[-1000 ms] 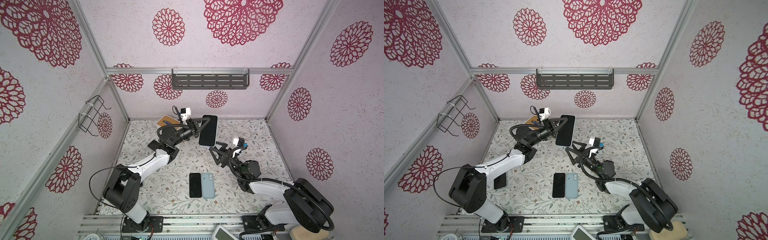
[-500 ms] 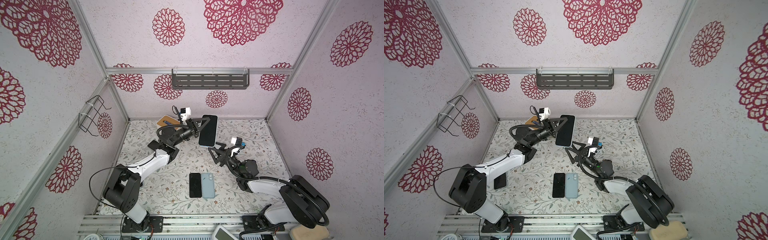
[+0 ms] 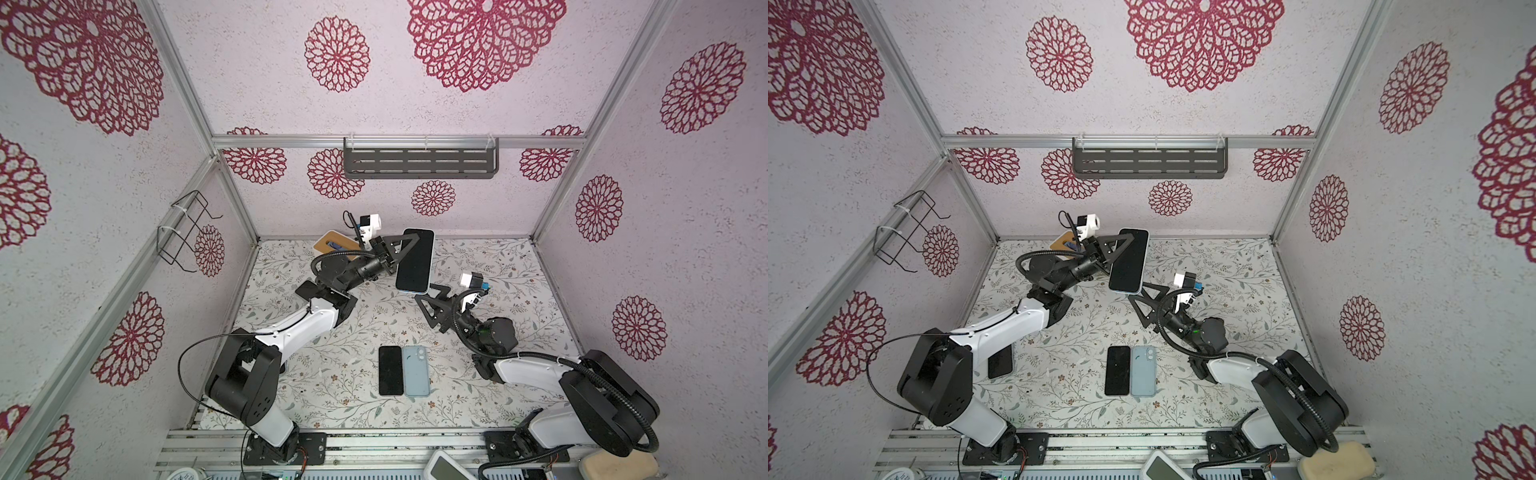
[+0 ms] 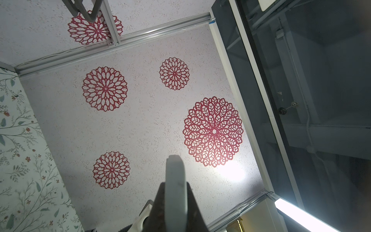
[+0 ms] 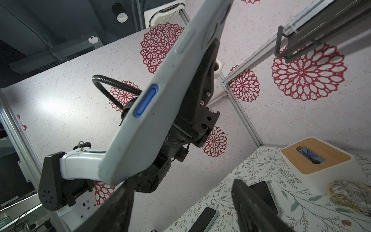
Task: Take the phone out of the phone case
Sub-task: Remove the phone case from the phone.
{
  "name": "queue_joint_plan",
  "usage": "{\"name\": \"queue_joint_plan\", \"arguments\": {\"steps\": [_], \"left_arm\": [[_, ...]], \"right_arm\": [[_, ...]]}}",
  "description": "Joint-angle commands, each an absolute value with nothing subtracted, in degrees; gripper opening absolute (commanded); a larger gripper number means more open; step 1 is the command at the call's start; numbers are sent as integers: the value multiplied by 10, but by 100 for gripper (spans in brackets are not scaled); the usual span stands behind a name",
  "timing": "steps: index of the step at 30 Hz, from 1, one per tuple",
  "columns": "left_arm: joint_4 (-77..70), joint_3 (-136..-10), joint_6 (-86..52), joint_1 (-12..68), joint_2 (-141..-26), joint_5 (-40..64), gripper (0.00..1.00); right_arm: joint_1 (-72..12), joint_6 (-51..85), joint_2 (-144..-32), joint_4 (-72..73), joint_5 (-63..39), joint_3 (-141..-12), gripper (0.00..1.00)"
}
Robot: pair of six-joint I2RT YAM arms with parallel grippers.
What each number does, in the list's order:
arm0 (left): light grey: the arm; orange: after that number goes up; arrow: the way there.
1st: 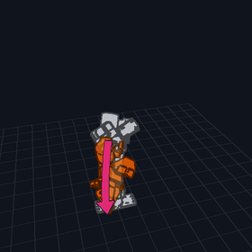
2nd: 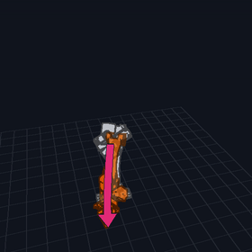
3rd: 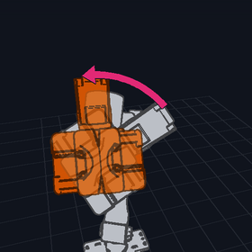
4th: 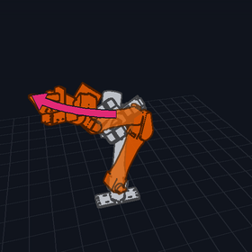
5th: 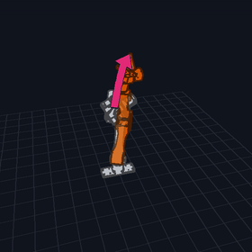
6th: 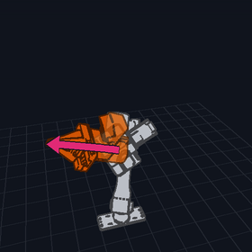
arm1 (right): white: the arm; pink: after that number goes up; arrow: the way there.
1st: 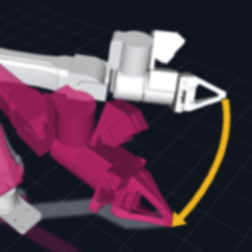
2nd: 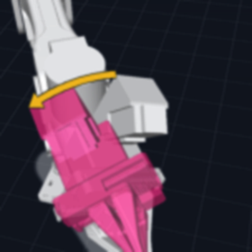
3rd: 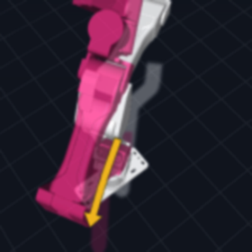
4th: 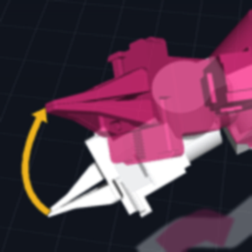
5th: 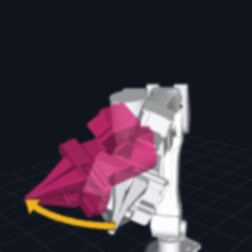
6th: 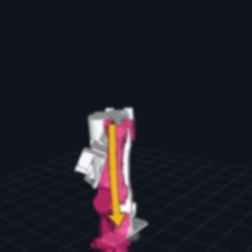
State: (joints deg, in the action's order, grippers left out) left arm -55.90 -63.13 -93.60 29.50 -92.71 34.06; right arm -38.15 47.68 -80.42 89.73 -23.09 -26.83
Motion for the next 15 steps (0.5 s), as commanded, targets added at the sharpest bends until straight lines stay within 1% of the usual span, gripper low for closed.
{"name": "queue_joint_plan", "arguments": {"steps": [1, 5, 7, 11, 13, 15], "left_arm": [[-532, -650, -926, 274, -911, 382, 0], [-333, -680, -823, 262, -879, 458, 0], [-252, -692, -778, 255, -868, 478, 0], [-174, -706, -733, 242, -844, 497, 0], [-153, -714, -721, 241, -837, 496, 0], [-152, -721, -722, 242, -839, 497, 0]], "right_arm": [[-378, 478, -777, 934, -288, -268, 78], [-367, 450, -749, 849, -347, -270, 77], [-364, 427, -728, 790, -372, -276, 77], [-364, 359, -679, 654, -383, -284, 76], [-366, 347, -669, 625, -387, -288, 75], [-367, 349, -666, 626, -390, -288, 75]]}}
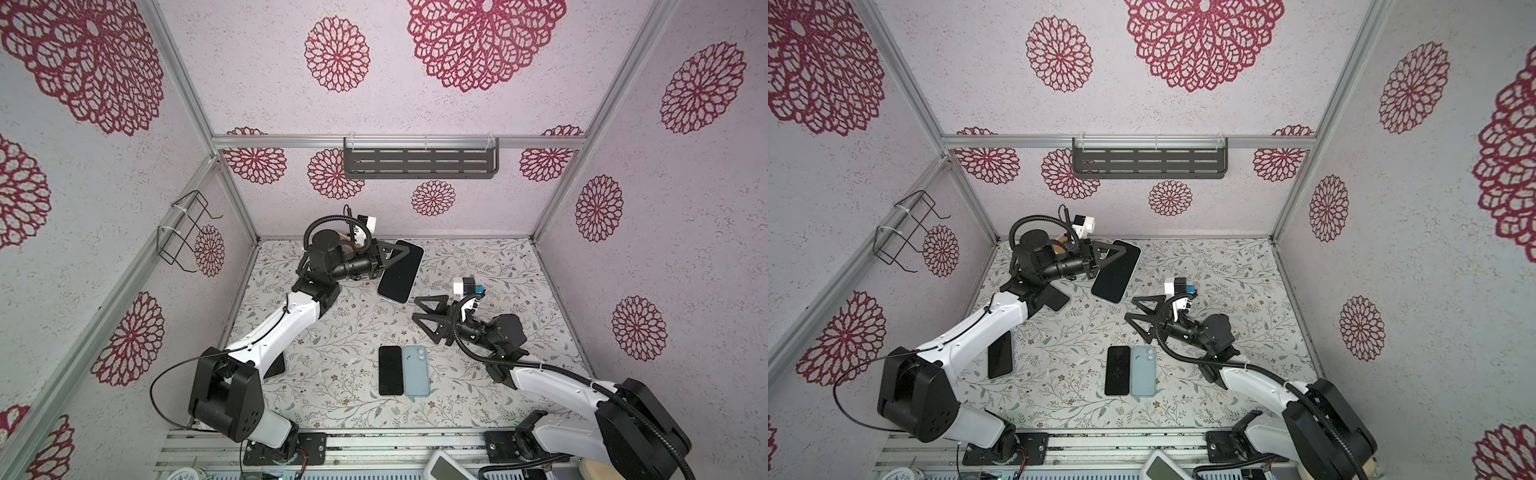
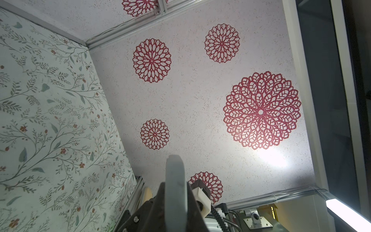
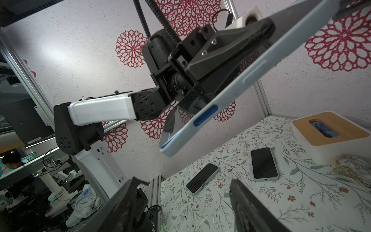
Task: Take the phone out of the phone case
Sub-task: Remove the phone case from the phone.
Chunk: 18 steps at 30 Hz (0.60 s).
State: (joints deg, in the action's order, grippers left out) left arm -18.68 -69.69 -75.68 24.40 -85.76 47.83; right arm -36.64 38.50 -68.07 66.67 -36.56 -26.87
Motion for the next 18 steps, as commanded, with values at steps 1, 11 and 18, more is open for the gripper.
{"name": "queue_joint_plan", "arguments": {"steps": [1, 11, 18], "left_arm": [[-151, -724, -722, 243, -841, 496, 0], [-165, -727, -729, 255, -858, 485, 0], [-174, -723, -731, 262, -860, 484, 0]], "right_arm": [[-369, 350, -668, 630, -392, -292, 75], [-395, 364, -701, 673, -383, -321, 75], [-395, 393, -734, 715, -372, -338, 74]]}}
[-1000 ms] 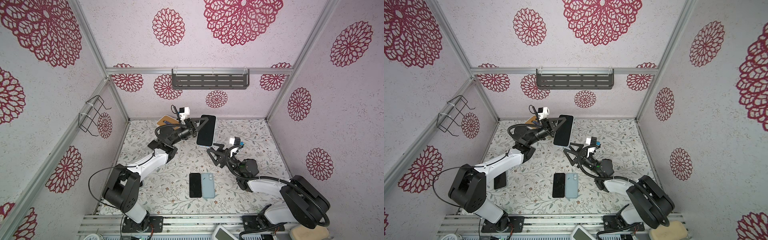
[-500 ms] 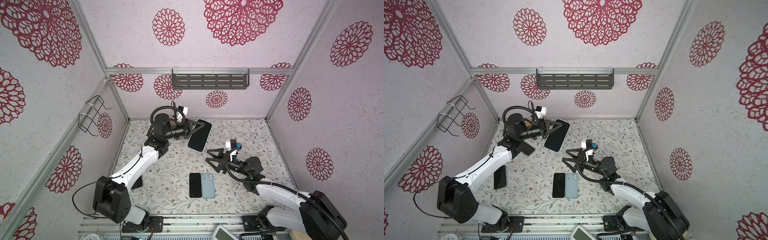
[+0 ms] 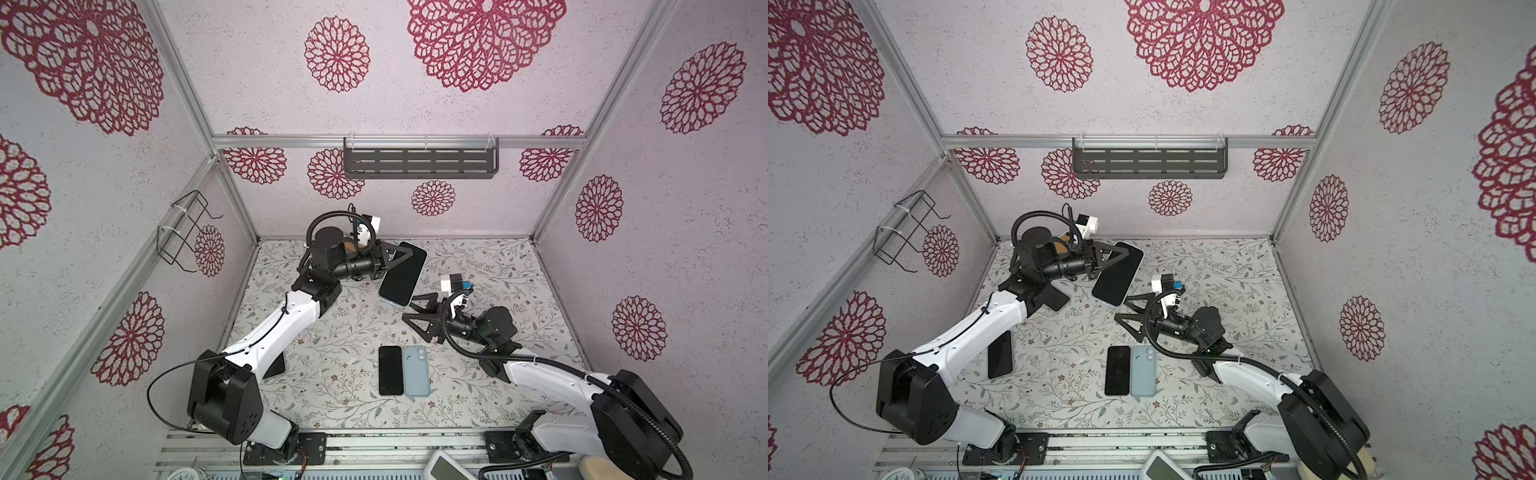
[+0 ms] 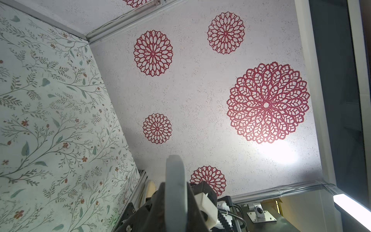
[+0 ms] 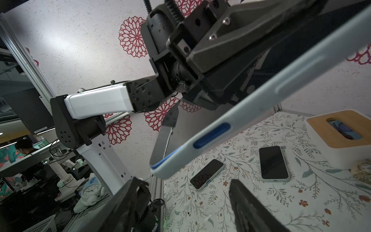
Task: Take the phone out of the phone case
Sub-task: Remove the phone case from the phone.
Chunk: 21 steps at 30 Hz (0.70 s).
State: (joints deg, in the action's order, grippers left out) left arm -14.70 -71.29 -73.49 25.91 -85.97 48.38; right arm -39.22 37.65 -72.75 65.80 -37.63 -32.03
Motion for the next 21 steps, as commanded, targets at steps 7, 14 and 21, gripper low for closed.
{"name": "queue_joint_plan", "arguments": {"steps": [7, 14, 21], "left_arm": [[-186, -717, -735, 265, -859, 485, 0], [-198, -712, -740, 266, -861, 485, 0], [-207, -706, -745, 265, -858, 484, 0]], "right_arm": [[-394, 399, -747, 723, -364, -345, 73], [-394, 405, -751, 730, -362, -349, 73], [-392, 406, -757, 722, -362, -354, 73]]}}
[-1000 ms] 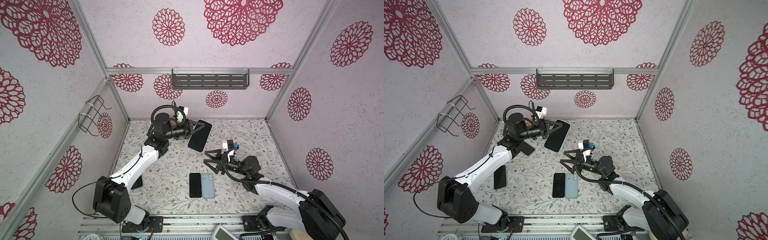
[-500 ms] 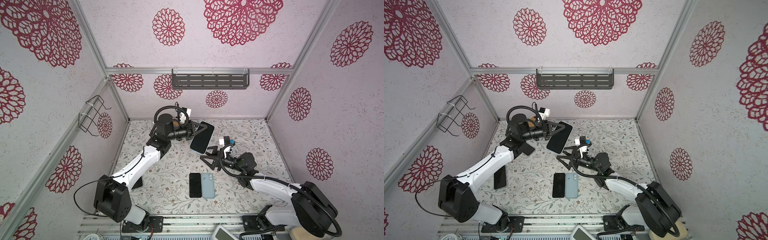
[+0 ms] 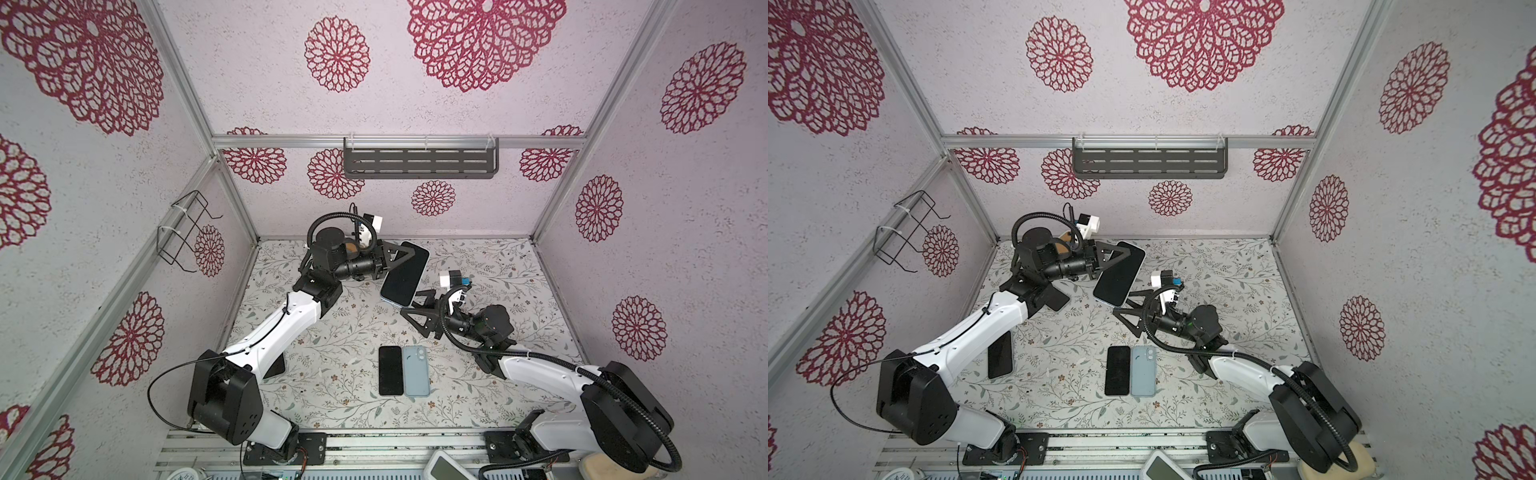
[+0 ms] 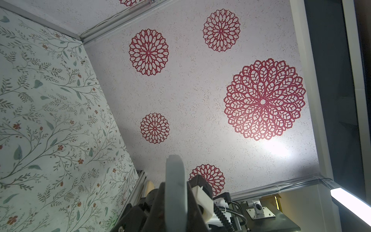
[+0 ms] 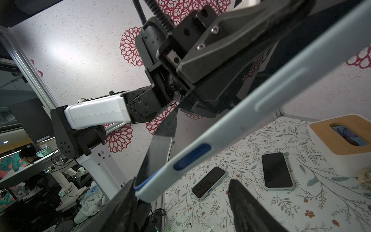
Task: Take the phone out of the phone case
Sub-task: Remove the phone case from the phone.
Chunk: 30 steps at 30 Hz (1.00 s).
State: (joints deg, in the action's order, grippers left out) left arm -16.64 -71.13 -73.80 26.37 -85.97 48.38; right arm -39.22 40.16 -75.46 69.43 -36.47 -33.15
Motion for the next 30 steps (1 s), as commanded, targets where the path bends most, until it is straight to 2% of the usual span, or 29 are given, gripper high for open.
{"name": "queue_joint_plan", "arguments": {"steps": [1, 30], "left_arm": [[-210, -706, -745, 266, -857, 485, 0], [-261, -699, -785, 305, -830, 474, 0]], "right_arm": [[-392, 405, -760, 721, -361, -354, 72], [-353, 455, -849, 756, -309, -363, 64]]}}
